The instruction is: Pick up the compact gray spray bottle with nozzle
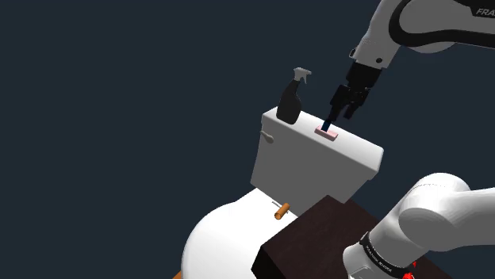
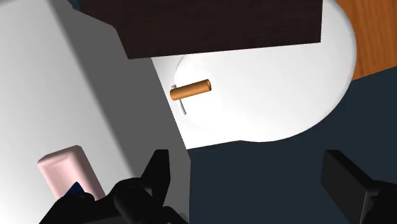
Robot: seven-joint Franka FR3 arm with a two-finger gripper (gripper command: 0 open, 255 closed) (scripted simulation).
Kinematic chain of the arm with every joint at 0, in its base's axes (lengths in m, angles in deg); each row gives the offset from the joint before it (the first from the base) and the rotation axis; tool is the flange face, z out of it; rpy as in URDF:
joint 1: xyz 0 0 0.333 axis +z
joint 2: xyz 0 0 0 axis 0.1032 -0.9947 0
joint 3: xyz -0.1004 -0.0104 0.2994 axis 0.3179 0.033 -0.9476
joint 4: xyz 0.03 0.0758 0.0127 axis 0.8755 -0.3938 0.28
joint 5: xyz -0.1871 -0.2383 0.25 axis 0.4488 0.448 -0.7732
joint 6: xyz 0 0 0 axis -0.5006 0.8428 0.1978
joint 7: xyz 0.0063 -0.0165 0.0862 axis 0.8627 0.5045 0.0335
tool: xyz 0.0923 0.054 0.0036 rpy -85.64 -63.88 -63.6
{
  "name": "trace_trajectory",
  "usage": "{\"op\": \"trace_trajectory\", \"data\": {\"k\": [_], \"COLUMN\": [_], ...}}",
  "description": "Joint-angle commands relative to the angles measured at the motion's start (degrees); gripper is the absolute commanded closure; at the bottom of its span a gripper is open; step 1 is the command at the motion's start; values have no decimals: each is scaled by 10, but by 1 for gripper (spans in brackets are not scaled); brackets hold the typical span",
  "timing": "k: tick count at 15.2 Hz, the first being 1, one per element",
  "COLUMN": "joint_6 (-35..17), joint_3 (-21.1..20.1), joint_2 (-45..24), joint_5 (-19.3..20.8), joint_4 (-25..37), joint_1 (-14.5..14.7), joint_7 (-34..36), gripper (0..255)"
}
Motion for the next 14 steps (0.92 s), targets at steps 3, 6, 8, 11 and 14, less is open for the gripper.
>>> {"op": "trace_trajectory", "data": {"k": [3,6,8,11,14], "joint_6": [-53,-133,-186,-263,-335], "joint_3": [15,40,57,83,112], "joint_2": [-13,-39,-61,-98,-140], "joint_5": [10,20,23,21,10], "joint_4": [-11,-21,-23,-19,-6], "joint_1": [0,3,6,15,29], "joint_7": [-29,-73,-103,-149,-199], "gripper": [0,0,0,0,0]}}
